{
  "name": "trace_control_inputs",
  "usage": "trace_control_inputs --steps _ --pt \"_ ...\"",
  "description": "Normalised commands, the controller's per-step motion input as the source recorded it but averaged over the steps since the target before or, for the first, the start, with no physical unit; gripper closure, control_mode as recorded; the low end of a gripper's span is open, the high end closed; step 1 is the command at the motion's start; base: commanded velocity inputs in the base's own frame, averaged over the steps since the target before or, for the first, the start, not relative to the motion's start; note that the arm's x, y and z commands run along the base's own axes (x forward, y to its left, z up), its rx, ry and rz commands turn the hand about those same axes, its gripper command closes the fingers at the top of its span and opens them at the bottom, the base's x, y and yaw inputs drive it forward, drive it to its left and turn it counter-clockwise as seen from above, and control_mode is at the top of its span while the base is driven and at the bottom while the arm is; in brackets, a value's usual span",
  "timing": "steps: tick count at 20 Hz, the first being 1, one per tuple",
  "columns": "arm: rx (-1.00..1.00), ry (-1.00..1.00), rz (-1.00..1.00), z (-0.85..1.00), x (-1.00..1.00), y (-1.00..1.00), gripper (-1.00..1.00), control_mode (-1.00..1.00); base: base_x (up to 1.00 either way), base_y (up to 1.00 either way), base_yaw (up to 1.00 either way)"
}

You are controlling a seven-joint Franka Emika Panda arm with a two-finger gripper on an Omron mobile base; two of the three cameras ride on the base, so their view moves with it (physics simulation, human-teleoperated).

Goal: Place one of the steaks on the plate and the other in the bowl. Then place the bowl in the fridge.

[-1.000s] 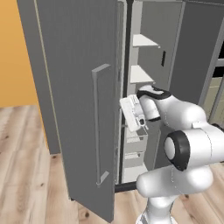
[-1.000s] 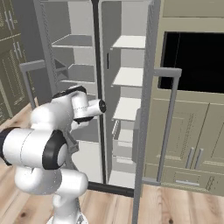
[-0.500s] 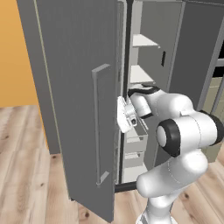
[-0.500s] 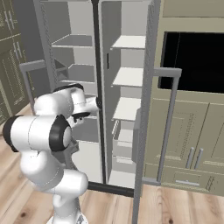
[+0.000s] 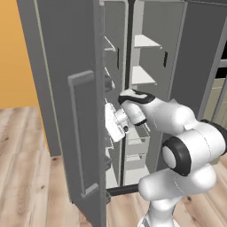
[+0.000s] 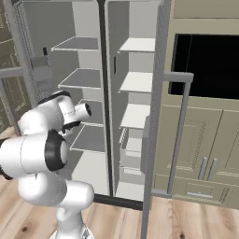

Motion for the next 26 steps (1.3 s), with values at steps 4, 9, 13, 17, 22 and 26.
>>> trace_control_inputs --steps 4,9,13,17,22,26 --pt "-0.01 0.00 0.00 0.44 -0.41 1.00 -1.00 -1.00 0.00 0.00 0.00" --pt "-0.01 0.01 0.02 0.52 -0.14 0.79 -1.00 -1.00 0.00 0.00 0.00" --pt "0.00 0.22 0.01 0.07 0.27 0.40 -1.00 -1.00 0.00 0.00 0.00" --pt "-0.05 0.21 0.00 0.00 0.30 0.35 -1.00 -1.00 0.00 0.00 0.00" --pt "-0.01 0.05 0.00 -0.11 0.00 0.00 -1.00 -1.00 0.00 0.00 0.00" --pt "-0.02 -0.02 -0.02 -0.23 -0.12 -0.39 -1.00 -1.00 0.00 0.00 0.00"
